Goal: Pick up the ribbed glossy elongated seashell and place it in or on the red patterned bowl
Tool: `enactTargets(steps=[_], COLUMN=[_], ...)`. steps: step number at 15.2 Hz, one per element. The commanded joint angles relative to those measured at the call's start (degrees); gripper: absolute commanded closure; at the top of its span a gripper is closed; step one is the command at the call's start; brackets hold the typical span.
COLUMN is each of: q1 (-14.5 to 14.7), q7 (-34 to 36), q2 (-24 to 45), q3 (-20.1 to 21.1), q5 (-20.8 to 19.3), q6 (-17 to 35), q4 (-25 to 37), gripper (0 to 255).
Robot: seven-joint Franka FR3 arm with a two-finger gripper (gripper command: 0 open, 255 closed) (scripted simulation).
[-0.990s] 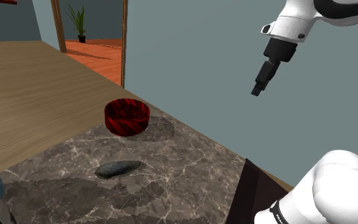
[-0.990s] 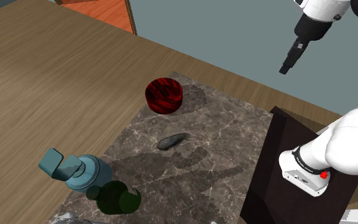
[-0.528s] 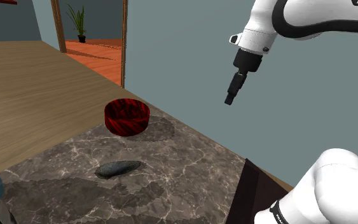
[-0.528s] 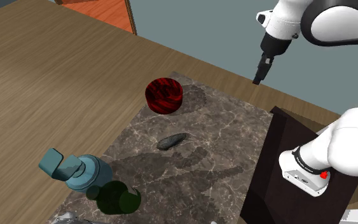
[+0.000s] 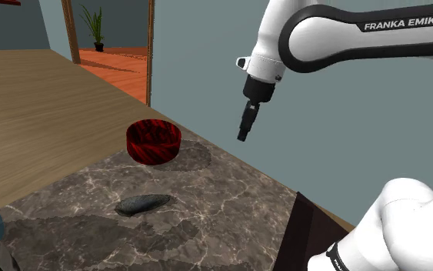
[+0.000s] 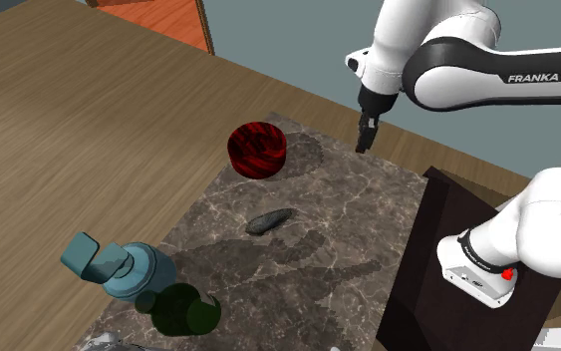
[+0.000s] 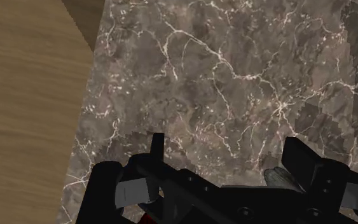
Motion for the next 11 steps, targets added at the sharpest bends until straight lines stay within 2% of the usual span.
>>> enactTargets(steps=[1,11], q1=[1.1,6.2], q7=[-1.1,-5.1], q2=[3.4,19.4], q3=[1.0,6.2], q5=[0.1,-1.2], q6=[2.7,13.3], q4=[1.0,7.1], gripper=[0,0])
